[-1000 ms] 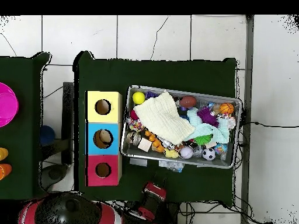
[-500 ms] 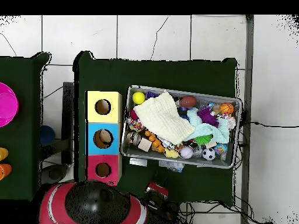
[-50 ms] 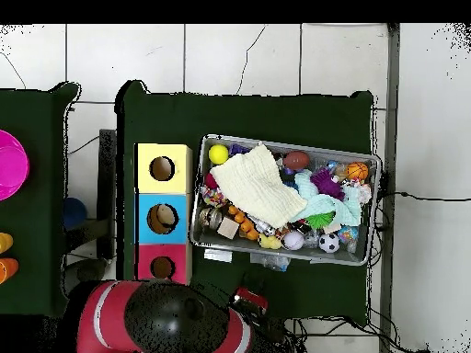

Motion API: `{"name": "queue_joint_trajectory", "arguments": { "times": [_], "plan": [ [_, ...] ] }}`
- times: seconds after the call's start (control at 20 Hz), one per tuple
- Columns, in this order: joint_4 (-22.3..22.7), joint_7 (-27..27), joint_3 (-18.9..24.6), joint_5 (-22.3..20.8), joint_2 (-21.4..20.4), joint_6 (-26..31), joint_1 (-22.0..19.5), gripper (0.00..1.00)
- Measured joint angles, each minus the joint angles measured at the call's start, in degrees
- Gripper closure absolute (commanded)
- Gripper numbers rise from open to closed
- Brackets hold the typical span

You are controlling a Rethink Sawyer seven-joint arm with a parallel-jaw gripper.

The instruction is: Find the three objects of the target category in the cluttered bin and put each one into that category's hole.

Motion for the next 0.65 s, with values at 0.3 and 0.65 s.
{"name": "queue_joint_trajectory", "arguments": {
  "times": [0.3,0.65],
  "plan": [
    [0.0,0.0,0.0,-0.3,-0.4,0.9,0.0,0.00],
    [-0.4,0.0,-0.3,-1.7,-0.6,1.7,0.0,0.00]
  ]
}}
